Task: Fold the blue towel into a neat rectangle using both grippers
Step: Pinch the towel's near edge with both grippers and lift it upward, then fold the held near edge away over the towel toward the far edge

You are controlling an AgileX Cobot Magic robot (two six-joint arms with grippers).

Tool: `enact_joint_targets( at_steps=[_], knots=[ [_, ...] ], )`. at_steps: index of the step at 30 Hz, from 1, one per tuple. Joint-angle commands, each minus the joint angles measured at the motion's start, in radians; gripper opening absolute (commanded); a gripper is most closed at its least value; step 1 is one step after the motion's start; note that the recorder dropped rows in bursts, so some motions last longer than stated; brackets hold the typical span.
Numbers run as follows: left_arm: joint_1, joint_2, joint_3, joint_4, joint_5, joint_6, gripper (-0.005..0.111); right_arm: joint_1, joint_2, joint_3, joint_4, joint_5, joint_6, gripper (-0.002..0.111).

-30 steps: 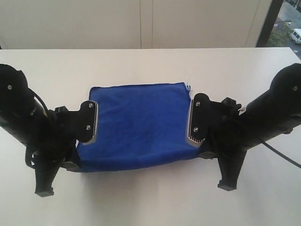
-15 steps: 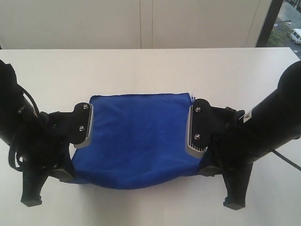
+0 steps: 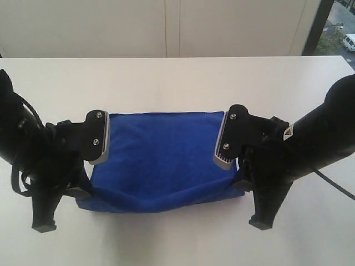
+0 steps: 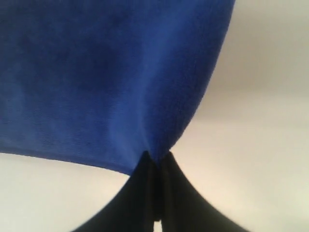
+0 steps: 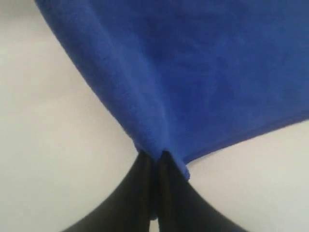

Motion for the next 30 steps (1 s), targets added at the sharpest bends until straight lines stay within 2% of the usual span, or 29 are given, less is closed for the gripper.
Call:
enact_joint_targets(
  at_steps=[1, 12, 17, 22, 30],
  knots=[
    [-0.007, -0.013, 0.004, -0.004, -0.06, -0.027, 0.0, 0.002, -0.008, 0.001, -0.043, -0.1, 0.084, 0.0],
    [-0.006, -0.009, 0.004, 0.04, -0.414, -0.092, 0.0, 0.002, -0.006, 0.0, -0.158, -0.299, 0.129, 0.0],
    [0.009, 0.0, 0.004, 0.04, -0.477, -0.087, 0.0, -0.015, 0.044, -0.003, -0.158, -0.352, 0.155, 0.0],
    [0.025, 0.024, 0.004, 0.04, -0.558, -0.085, 0.0, -0.037, 0.124, -0.077, -0.158, -0.368, 0.184, 0.0],
    [0.075, 0.107, -0.094, 0.04, -0.571, -0.087, 0.0, -0.086, 0.24, -0.228, -0.162, -0.351, 0.189, 0.0]
  ],
)
